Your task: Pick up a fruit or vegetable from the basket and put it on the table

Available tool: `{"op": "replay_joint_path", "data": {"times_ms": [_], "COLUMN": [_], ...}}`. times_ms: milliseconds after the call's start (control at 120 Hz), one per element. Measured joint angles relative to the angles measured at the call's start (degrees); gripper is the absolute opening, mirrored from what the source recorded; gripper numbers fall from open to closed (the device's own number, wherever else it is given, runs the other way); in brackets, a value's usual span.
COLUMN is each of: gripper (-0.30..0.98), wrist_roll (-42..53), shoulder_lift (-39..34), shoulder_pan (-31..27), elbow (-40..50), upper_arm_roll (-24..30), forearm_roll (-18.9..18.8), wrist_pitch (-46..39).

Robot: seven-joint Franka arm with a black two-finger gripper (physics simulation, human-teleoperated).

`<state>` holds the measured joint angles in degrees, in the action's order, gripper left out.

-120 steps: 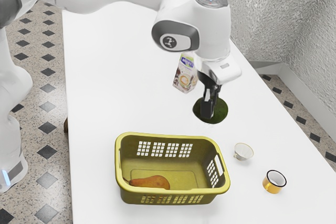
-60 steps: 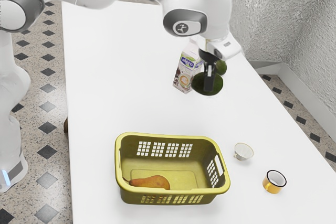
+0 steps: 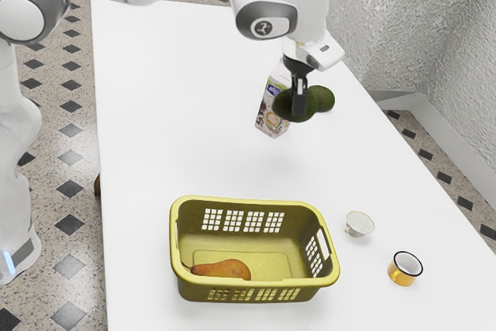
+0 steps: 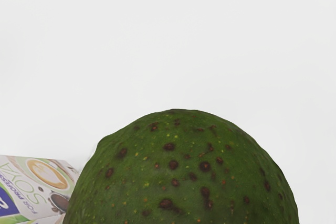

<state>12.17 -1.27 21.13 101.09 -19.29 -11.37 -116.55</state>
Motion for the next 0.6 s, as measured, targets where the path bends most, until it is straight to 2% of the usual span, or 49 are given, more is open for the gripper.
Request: {"op": "replay_joint_path", "data": {"times_ms": [417,600], "gripper": [0.00,0.00], "wrist_roll": [-0.1,-0.2], "shoulder_lift": [0.2,0.3], "shoulder_pan": [13.6,17.0], "elbow": [0.2,0.1], "upper_arm_roll": [-0.9,-1.0], "forearm_roll": [-0.5,-0.5], "wrist_pitch": [-0.1,-0.1]}}
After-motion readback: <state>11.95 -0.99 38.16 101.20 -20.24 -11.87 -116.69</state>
